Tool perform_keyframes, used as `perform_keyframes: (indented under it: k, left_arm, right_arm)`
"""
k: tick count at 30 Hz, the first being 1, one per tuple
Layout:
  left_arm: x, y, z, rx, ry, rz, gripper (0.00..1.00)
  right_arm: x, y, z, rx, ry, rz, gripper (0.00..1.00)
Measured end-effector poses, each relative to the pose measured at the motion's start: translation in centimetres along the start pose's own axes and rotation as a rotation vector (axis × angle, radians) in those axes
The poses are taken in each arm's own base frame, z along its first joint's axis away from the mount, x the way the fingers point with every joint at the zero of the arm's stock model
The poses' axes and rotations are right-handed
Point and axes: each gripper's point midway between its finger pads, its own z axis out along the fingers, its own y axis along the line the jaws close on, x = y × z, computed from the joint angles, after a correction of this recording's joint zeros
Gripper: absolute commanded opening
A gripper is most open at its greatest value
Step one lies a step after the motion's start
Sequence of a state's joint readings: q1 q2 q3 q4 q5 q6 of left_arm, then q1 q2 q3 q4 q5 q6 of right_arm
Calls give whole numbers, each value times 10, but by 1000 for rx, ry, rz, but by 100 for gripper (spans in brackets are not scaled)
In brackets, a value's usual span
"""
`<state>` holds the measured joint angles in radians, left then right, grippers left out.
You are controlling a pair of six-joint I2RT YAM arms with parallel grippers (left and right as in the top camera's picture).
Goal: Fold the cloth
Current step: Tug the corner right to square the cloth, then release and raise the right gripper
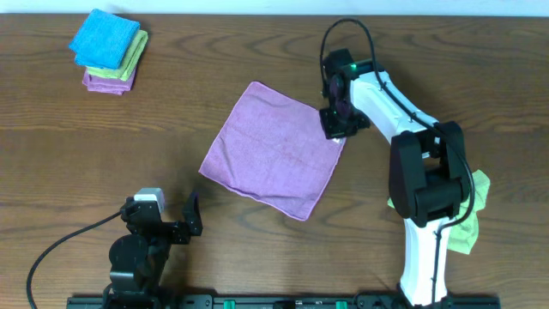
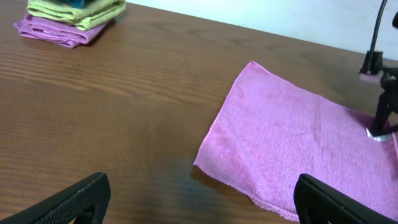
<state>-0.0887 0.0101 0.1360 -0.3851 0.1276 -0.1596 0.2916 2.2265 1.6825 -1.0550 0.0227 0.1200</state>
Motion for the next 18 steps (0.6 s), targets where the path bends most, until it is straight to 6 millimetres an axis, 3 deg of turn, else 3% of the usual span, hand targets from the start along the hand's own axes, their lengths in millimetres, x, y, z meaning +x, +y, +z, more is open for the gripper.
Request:
perform_keyframes:
  k: [9, 14, 18]
  left_arm:
    - [0, 0, 0, 0, 0, 0, 95]
    - [0, 0, 0, 0, 0, 0, 95]
    - [0, 0, 0, 0, 0, 0, 95]
  right_arm:
    - [3, -3, 5, 8, -29, 9, 1]
    - [-15, -10, 5, 30, -118, 20, 1]
    - [-38, -26, 3, 40, -211, 61, 2]
